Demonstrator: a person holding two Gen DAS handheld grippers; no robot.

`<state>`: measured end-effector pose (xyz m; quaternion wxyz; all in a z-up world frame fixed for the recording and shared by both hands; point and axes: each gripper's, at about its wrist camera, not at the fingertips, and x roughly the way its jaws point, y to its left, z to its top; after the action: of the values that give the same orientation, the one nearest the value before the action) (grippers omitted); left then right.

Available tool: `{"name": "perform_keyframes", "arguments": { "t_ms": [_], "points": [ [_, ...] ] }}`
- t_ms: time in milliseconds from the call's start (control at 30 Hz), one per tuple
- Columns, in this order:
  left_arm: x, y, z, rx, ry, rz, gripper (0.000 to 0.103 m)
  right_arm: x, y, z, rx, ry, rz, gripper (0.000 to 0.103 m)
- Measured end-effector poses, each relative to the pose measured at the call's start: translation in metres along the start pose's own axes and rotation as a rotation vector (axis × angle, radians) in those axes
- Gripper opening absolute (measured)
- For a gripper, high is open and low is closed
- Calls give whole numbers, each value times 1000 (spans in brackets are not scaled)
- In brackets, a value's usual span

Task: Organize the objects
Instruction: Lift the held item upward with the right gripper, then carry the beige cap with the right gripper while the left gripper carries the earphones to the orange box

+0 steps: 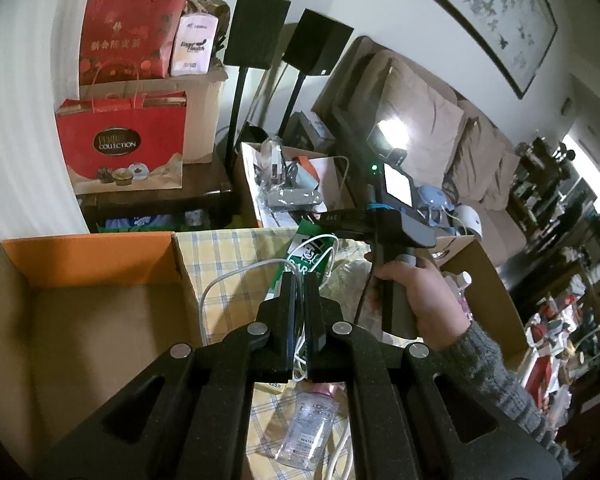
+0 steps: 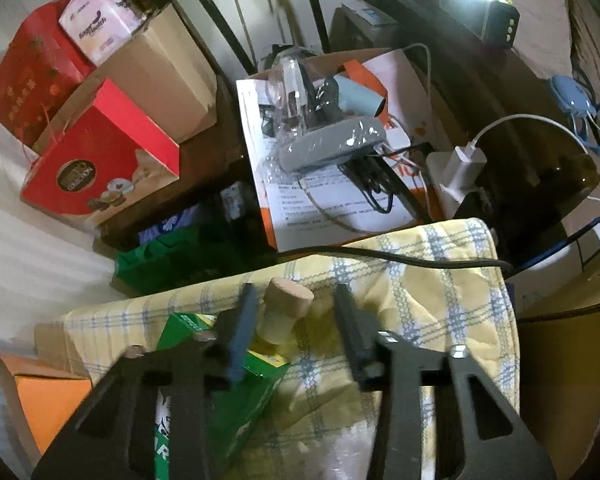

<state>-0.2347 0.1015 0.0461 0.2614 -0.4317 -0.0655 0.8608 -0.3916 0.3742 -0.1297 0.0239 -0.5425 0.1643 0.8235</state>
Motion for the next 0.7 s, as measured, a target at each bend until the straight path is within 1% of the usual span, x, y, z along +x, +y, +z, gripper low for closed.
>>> {"name": "perform_keyframes", "arguments": {
  "t_ms": [100,167,333,433,567,700],
  "points": [
    [1,0,1,-4,3,3,3,1,3,2,-14,-5,-1,25],
    [1,1,1,-6,2,3,3,-1,4,2,-20,-12,-5,25],
    [0,-1,0,-11,-2,7,3,-22,4,-2,-31,-68,24,25],
    [-3,-1,0,-14,-12,23,3,-44,9,-10,-73,-135,5,25],
    [-7,-4,0,-12,-36,62,3,-75,17,-31,-130,-255,-16,25],
    [-9,-6,-2,-20,-59,91,3,-98,24,-55,-163,-325,-20,25]
  ]
}}
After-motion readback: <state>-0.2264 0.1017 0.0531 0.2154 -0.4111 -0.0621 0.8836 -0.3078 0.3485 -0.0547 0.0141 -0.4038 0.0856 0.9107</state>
